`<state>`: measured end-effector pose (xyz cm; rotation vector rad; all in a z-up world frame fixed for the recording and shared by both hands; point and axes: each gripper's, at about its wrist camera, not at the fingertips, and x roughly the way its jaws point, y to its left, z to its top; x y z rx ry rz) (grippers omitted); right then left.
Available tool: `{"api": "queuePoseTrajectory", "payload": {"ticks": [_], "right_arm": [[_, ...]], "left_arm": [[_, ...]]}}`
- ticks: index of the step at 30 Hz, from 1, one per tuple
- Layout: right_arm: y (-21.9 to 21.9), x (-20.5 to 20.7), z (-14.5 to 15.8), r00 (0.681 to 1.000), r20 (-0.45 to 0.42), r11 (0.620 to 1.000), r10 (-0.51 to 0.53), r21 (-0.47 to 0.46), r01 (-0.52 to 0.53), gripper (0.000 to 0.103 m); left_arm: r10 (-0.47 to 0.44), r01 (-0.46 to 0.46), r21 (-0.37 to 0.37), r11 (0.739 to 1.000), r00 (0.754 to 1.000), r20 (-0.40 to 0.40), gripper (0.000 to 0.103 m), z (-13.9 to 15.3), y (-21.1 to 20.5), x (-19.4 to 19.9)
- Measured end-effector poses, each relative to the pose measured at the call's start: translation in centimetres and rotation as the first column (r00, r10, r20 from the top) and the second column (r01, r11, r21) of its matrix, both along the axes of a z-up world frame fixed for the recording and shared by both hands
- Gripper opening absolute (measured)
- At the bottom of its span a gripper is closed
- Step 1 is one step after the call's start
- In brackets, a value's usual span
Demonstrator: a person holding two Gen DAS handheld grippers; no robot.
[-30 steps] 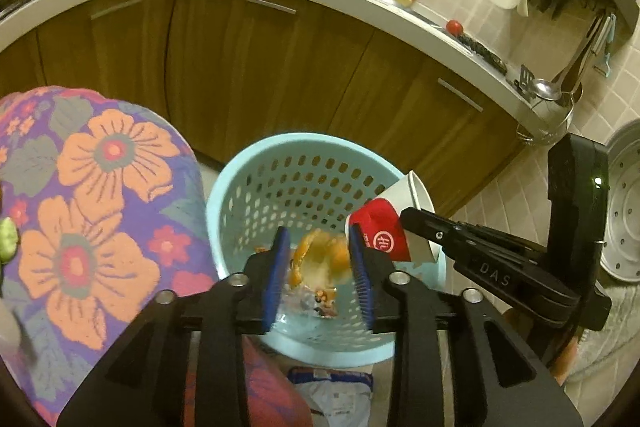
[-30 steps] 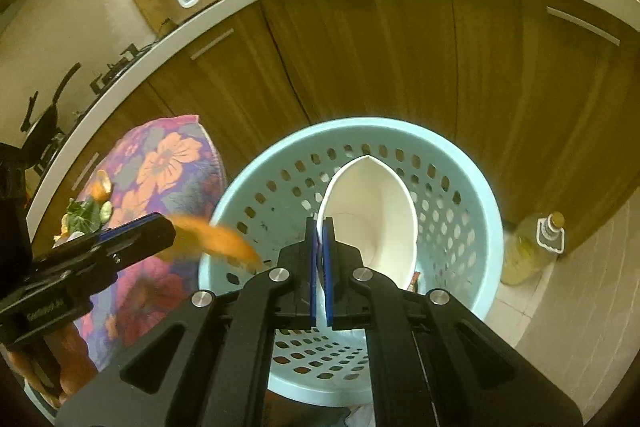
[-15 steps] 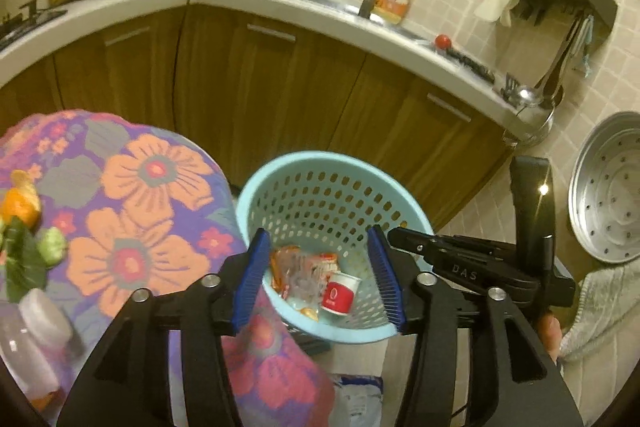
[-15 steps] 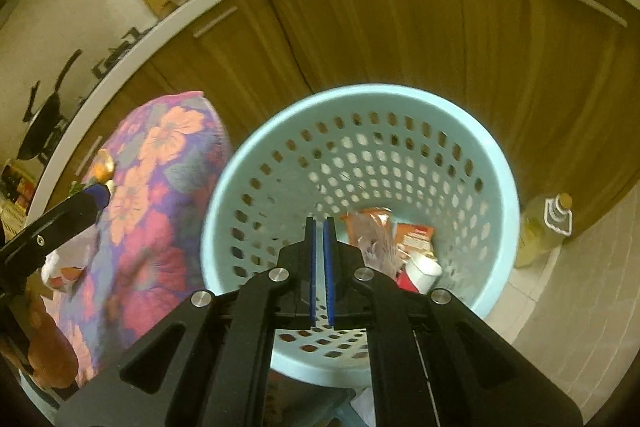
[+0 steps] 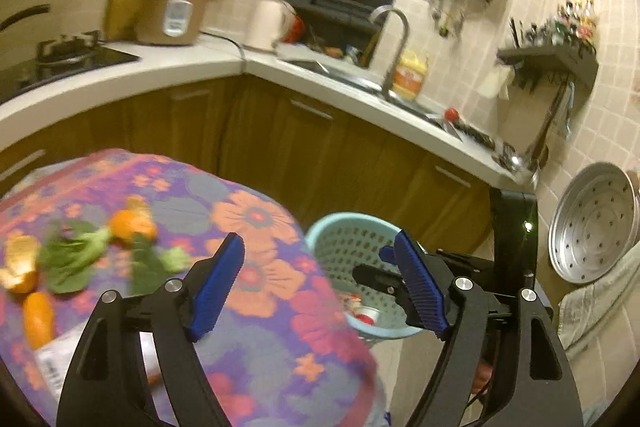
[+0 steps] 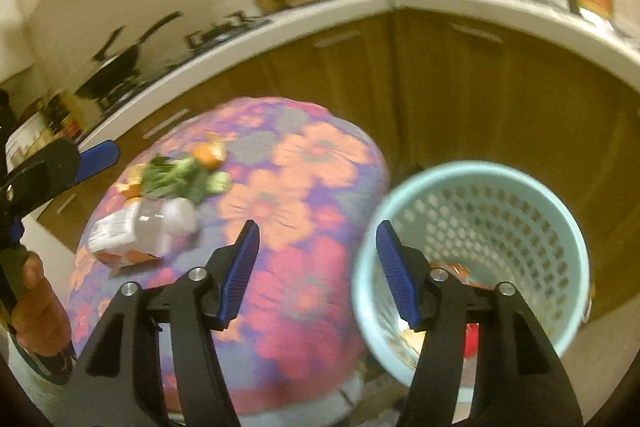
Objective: Collect trash
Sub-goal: 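Grasp the large orange peel with the left tool while the right tool grasps another peel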
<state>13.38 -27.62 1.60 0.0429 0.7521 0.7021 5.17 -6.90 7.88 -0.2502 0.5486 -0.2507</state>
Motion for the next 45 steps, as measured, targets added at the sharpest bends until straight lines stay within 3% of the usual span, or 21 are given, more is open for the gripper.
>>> {"api": "queuePoseTrajectory", "payload": {"ticks": [8,14,19,26,33,37,40,42,45], "right_arm": [[7.8,-1.0,1.9,0.988,0.058,0.99,0.143,-0.026,-0.142,0.057],[13.3,1.3,1.7,0.965,0.073,0.966,0.254,-0.07,-0.249,0.057],[17.2,4.2,0.3,0.951,0.008,0.946,0.31,-0.105,-0.307,0.057],[21.6,7.2,-1.1,0.944,0.001,0.929,0.33,-0.179,-0.325,0.057],[23.1,10.2,-2.6,0.942,-0.054,0.927,0.33,-0.167,-0.334,0.057],[23.8,11.1,-3.5,0.934,-0.104,0.924,0.342,-0.145,-0.354,0.057],[24.6,11.1,-3.9,0.926,-0.128,0.914,0.356,-0.156,-0.374,0.057],[25.1,10.9,-4.2,0.924,-0.135,0.909,0.357,-0.176,-0.377,0.056],[25.1,10.4,-4.2,0.915,-0.128,0.9,0.383,-0.17,-0.401,0.035]], "left_arm": [[0.197,-0.196,-0.005,0.98,0.98,0.041,0.076,1.2,9.2,-4.6],[0.361,-0.361,0.004,0.933,0.933,-0.005,0.076,-0.2,16.8,-6.1],[0.457,-0.459,-0.003,0.888,0.886,-0.076,0.076,-2.6,21.6,-5.2],[0.491,-0.515,-0.075,0.854,0.846,-0.209,0.075,-6.7,26.0,-2.4],[0.491,-0.545,-0.092,0.833,0.806,-0.331,0.074,-9.8,27.4,0.3],[0.481,-0.549,-0.098,0.83,0.793,-0.372,0.057,-11.2,27.5,1.3],[0.503,-0.553,-0.044,0.832,0.785,-0.362,0.048,-11.4,27.1,1.6],[0.511,-0.555,-0.023,0.832,0.781,-0.359,0.037,-11.5,27.0,1.8],[0.526,-0.569,-0.014,0.822,0.77,-0.362,0.013,-11.7,27.4,1.8]]}}
